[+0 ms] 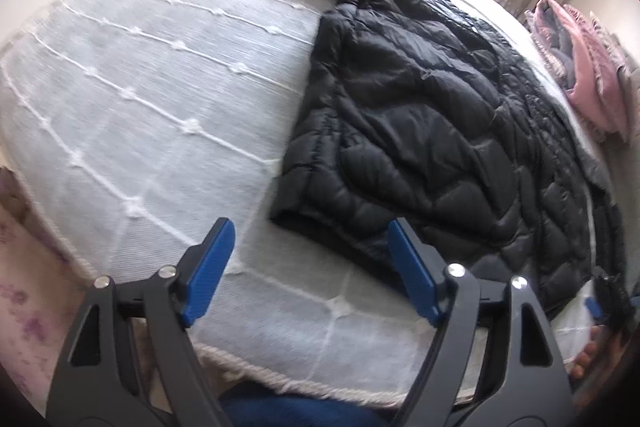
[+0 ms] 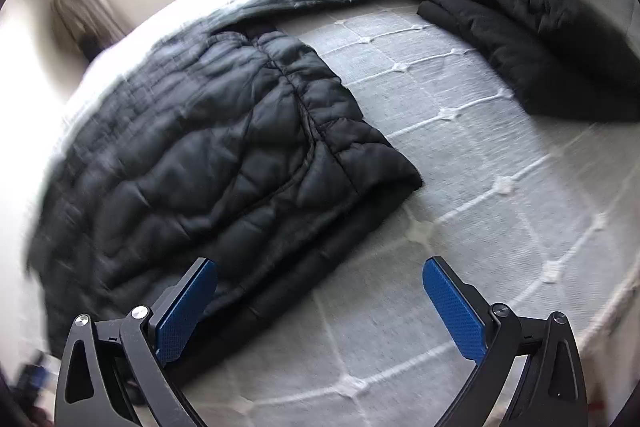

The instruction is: Fold large clothes

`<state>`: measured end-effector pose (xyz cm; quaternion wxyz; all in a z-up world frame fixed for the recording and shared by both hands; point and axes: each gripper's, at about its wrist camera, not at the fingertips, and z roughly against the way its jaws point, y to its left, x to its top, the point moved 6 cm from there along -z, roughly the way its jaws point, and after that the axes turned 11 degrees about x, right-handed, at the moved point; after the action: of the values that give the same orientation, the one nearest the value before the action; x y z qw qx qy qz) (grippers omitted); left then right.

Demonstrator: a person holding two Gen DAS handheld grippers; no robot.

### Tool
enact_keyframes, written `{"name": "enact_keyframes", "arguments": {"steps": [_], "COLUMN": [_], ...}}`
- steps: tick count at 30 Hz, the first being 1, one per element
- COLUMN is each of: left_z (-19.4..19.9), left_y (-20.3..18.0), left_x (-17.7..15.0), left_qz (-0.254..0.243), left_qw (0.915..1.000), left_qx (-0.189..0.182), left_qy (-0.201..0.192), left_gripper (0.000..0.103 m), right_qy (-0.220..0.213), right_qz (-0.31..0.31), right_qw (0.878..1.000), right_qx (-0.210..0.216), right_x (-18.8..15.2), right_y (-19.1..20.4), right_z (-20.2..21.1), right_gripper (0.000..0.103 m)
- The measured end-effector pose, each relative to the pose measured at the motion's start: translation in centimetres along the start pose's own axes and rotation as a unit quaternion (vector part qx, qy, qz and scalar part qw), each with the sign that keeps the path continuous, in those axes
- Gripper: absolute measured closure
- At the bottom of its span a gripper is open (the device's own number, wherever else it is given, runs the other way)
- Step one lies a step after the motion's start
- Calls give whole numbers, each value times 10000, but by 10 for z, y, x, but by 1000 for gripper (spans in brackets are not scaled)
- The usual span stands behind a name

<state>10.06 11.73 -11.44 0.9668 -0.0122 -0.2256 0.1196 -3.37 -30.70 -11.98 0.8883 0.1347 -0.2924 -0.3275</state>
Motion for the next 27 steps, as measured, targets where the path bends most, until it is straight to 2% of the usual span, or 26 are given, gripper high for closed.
{"name": "enact_keyframes", "arguments": {"steps": [2, 3, 4, 5, 6, 7, 8, 9, 10, 11, 12, 13, 14, 19, 23, 27], "left_z": [-6, -10, -13, -18, -21, -24, -23, -21, -20, -19, -18, -16, -12, 12, 26, 22], "left_y": [-13, -18, -23, -28, -30, -32, -31, -29, -28, -25, -23, -21, -19, -7, -10, -22], "left_x": [0, -2, -3, -7, -9, -11, -10, -9, -8, -7, -7, -6, -5, 7, 13, 10], "left_qz": [-20, -68, -110, -150, -158, -150, -95, -24, 28, 97, 130, 156, 176, 252, 125, -2], "left_qw": [9999, 9998, 9997, 9995, 9993, 9991, 9993, 9994, 9994, 9994, 9995, 9996, 9997, 9986, 9966, 9960], "left_qx": [-145, -158, -161, -137, -146, -177, -174, -207, -232, -249, -246, -223, -181, 151, 382, 517], "left_qy": [57, 98, 145, 238, 300, 344, 308, 264, 236, 202, 172, 108, 34, -439, -723, -725], "left_gripper": [24, 31, 44, 52, 70, 78, 81, 88, 92, 94, 96, 97, 98, 100, 100, 100], "right_qy": [-164, -121, -79, -32, -38, -87, -191, -236, -212, -181, -203, -216, -194, -204, -146, -118], "right_qz": [-186, -383, -521, -718, -912, -946, -921, -889, -872, -872, -881, -902, -980, -892, -497, -176], "right_qw": [9996, 9991, 9984, 9967, 9943, 9937, 9936, 9939, 9941, 9943, 9942, 9933, 9905, 9896, 9935, 9962], "right_qx": [103, 118, 202, 380, 549, 592, 621, 612, 609, 578, 591, 686, 948, 1108, 1017, 844], "right_x": [5, 6, 6, 6, 7, 8, 11, 12, 12, 11, 12, 12, 12, 10, 0, -9], "right_y": [-8, -16, -19, -24, -30, -31, -31, -31, -30, -30, -30, -30, -28, -21, -3, 5], "right_z": [0, -5, -9, -14, -18, -18, -17, -17, -18, -20, -20, -20, -22, -16, 3, 17], "right_gripper": [0, 0, 1, 3, 5, 7, 15, 34, 44, 57, 77, 89, 92, 95, 96, 97]}}
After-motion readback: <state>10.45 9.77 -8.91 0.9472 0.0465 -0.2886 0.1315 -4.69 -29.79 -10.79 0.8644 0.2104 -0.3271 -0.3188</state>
